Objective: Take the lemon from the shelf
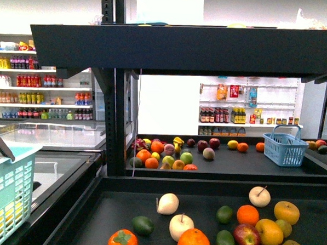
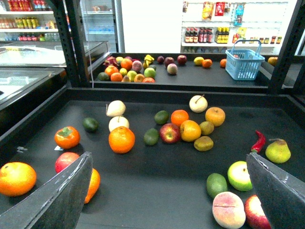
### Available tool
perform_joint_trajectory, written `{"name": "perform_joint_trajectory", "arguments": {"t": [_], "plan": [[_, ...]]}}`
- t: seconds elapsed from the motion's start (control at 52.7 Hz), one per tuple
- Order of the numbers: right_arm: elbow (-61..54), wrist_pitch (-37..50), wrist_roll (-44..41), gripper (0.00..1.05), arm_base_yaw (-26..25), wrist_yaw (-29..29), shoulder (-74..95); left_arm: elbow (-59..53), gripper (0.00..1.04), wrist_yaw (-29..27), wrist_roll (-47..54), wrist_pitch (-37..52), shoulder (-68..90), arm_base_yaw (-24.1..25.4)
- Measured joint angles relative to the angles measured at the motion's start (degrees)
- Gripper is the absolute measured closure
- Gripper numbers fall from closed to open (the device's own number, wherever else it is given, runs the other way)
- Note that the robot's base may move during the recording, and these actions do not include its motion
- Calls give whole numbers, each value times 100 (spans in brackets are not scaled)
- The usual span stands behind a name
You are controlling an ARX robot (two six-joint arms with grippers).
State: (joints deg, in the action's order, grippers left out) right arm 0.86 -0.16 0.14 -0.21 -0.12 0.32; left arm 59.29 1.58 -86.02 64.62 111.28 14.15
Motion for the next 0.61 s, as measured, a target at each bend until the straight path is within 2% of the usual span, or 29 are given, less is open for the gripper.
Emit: {"name": "perform_joint_trajectory", "arguments": {"t": [0.19,0.304,0.418,0.456,0.608], "plan": [[0,0,0,8,0,0,0,-203,8,122,267,-881,-476,149],[0,0,0,8,0,0,0,-321,8,149,946,-1915,-1056,247],[0,0,0,8,0,-2,0,-518,8,162,1971,-2811,-1794,247],[2,0,0,8,0,0,0,-673,8,37,2765,-3303,-2312,197],[0,0,0,8,0,0,0,-1263,8,-142,5191,-4240,-3952,-2]]}}
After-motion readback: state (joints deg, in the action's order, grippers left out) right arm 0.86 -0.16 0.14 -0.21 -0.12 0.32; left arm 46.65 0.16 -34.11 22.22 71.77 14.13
